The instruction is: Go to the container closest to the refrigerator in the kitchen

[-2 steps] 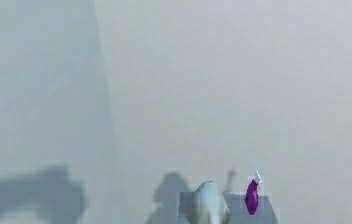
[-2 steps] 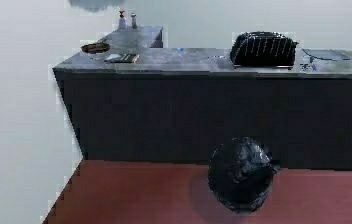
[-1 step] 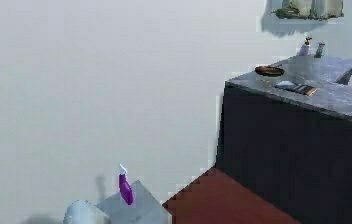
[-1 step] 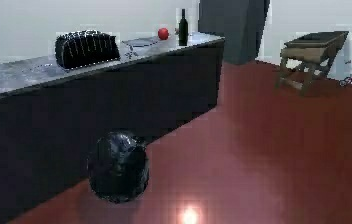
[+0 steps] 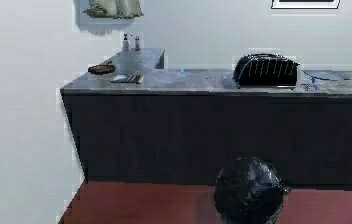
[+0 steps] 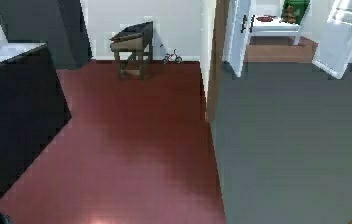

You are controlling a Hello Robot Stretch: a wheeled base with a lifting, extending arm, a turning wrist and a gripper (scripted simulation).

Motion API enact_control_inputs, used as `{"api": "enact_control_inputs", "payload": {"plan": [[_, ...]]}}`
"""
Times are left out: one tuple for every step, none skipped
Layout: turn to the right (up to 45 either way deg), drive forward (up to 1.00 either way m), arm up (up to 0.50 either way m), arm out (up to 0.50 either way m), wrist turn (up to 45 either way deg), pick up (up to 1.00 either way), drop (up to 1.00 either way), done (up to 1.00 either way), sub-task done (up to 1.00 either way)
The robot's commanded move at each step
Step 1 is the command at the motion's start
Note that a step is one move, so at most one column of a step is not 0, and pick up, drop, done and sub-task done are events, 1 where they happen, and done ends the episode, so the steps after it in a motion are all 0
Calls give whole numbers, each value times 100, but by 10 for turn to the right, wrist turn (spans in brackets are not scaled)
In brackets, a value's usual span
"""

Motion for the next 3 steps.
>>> {"api": "enact_control_inputs", "payload": {"plan": [[390,0,0,0,0,0,0,0,0],[0,30,0,0,0,0,0,0,0],[-450,0,0,0,0,0,0,0,0]]}}
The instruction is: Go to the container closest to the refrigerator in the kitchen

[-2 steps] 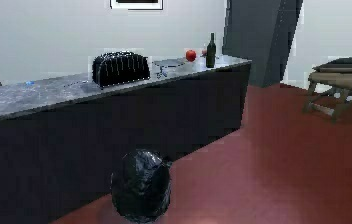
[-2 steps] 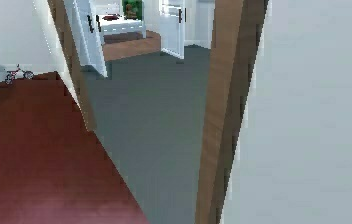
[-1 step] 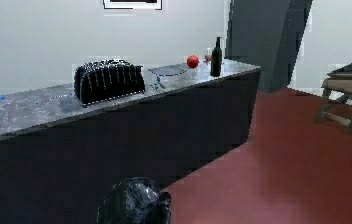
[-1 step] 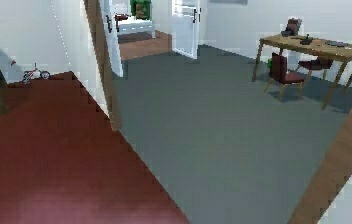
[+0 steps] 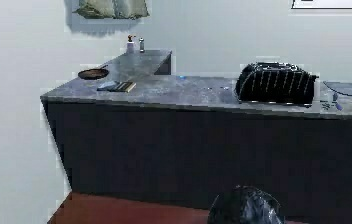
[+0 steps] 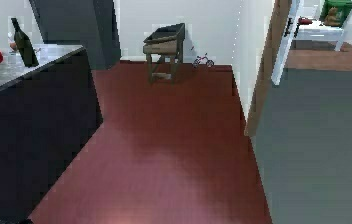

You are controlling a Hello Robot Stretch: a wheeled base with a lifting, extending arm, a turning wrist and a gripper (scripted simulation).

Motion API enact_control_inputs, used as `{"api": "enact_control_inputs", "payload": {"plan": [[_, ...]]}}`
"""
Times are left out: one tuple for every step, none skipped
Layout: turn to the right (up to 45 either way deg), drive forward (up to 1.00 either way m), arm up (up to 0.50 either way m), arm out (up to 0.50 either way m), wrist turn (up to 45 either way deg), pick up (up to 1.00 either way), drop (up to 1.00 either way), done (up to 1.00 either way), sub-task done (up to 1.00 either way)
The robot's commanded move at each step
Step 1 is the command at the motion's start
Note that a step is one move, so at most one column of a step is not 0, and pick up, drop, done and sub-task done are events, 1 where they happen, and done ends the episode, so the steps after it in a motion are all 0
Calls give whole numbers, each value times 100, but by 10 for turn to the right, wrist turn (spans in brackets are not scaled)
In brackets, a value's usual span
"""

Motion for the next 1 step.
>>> {"api": "enact_control_inputs", "payload": {"plan": [[-270,0,0,0,0,0,0,0,0]]}}
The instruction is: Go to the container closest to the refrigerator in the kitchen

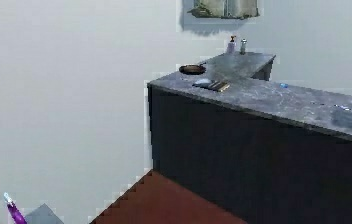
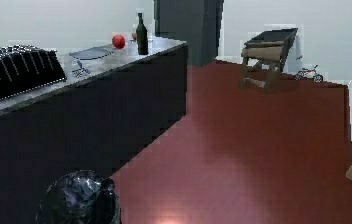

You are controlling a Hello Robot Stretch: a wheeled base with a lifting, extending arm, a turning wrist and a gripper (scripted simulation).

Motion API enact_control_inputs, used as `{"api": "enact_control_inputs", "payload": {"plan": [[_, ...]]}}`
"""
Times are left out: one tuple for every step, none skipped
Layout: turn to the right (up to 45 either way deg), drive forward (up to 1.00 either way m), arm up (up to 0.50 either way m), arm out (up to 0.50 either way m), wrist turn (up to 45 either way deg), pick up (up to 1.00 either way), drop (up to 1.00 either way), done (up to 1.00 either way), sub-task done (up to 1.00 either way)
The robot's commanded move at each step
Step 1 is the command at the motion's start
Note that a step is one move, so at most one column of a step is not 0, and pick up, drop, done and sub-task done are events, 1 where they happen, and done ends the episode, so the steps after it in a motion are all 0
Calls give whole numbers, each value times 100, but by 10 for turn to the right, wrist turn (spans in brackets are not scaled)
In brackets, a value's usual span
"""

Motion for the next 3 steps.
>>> {"api": "enact_control_inputs", "payload": {"plan": [[0,10,0,0,0,0,0,0,0],[-450,0,0,0,0,0,0,0,0],[450,0,0,0,0,0,0,0,0]]}}
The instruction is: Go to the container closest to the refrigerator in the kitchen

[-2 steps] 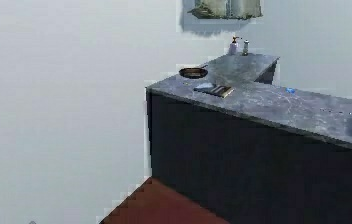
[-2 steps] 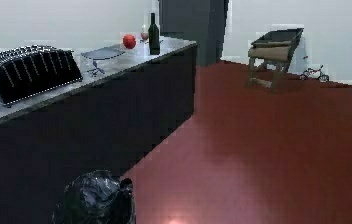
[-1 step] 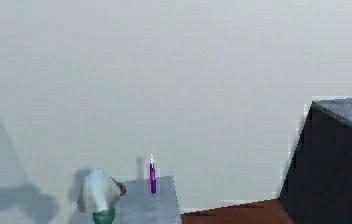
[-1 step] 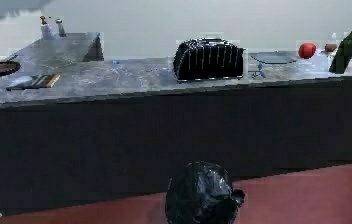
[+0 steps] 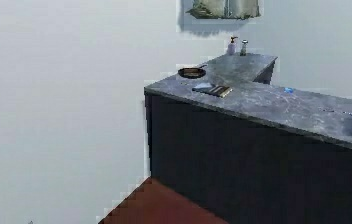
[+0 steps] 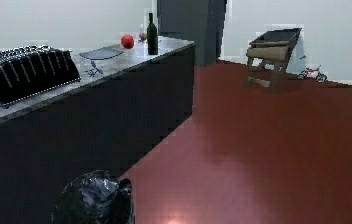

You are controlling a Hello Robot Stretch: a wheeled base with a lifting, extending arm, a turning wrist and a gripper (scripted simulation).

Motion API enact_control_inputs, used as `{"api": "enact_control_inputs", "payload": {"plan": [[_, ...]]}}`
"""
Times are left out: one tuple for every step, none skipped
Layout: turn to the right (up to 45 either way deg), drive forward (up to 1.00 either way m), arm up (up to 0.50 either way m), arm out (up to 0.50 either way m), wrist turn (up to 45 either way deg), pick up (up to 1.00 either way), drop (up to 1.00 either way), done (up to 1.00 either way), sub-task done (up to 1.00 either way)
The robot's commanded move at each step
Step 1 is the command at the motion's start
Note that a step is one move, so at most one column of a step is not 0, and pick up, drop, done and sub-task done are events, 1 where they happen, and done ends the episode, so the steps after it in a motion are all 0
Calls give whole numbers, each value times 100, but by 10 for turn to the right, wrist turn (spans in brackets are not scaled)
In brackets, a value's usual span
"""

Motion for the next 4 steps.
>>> {"api": "enact_control_inputs", "payload": {"plan": [[450,0,0,0,0,0,0,0,0],[450,0,0,0,0,0,0,0,0],[300,0,0,0,0,0,0,0,0],[0,65,0,0,0,0,0,0,0]]}}
